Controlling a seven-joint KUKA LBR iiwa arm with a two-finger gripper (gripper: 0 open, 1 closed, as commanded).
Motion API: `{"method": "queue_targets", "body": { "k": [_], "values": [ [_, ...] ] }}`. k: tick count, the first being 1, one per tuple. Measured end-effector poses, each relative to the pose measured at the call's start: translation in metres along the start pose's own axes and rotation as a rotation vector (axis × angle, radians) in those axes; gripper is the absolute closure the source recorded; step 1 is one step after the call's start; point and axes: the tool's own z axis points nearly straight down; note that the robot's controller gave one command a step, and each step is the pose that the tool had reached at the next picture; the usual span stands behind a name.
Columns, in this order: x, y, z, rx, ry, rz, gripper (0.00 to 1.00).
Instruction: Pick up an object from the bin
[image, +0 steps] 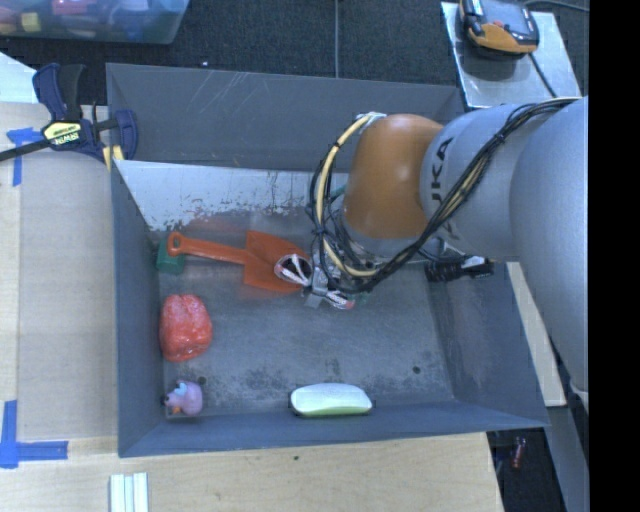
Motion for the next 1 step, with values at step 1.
{"method": "queue_targets", "body": {
  "k": [1],
  "values": [
    [-0.0009, 0.0000, -0.0104, -0.001, -0.003, 0.000, 1.00]
  ]
}}
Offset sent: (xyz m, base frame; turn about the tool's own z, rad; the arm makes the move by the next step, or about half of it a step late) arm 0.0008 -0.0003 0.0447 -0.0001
